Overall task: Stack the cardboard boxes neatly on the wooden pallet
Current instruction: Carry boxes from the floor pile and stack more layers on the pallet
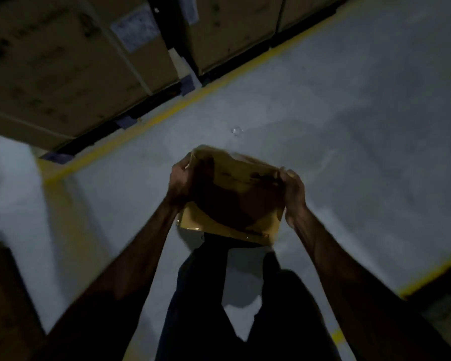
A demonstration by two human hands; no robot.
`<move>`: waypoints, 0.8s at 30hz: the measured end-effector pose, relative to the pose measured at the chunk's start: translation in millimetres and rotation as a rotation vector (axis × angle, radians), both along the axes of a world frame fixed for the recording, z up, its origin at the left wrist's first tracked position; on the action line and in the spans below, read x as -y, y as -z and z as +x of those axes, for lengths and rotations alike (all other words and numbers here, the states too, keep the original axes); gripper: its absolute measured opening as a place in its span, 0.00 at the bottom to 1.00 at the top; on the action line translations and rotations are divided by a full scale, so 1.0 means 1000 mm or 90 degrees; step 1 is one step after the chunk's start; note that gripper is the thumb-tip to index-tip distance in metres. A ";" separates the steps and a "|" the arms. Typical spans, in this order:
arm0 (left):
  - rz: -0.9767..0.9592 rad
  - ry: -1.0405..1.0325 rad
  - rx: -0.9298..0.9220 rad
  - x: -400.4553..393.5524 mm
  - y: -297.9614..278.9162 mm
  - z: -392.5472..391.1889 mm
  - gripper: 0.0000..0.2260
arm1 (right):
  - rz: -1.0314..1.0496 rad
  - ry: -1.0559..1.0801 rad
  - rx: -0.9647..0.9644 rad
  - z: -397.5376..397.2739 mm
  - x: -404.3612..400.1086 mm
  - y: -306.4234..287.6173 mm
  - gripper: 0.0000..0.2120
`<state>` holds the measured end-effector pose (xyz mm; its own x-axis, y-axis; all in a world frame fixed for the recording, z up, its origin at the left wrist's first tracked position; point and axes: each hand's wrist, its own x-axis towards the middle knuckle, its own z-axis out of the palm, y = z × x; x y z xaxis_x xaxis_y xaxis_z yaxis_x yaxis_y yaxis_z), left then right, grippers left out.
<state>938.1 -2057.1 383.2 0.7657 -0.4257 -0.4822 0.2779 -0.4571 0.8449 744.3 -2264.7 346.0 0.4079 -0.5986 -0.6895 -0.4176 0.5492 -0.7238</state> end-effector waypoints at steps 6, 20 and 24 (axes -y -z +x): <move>-0.164 -0.289 0.006 -0.107 -0.141 -0.062 0.12 | -0.052 -0.242 0.194 0.016 -0.048 -0.151 0.14; -0.231 -0.690 0.154 -0.337 -0.260 -0.323 0.26 | -0.038 -0.726 0.390 -0.023 -0.275 -0.314 0.16; -0.247 -0.763 0.219 -0.402 -0.265 -0.399 0.29 | -0.014 -0.811 0.396 -0.060 -0.358 -0.329 0.16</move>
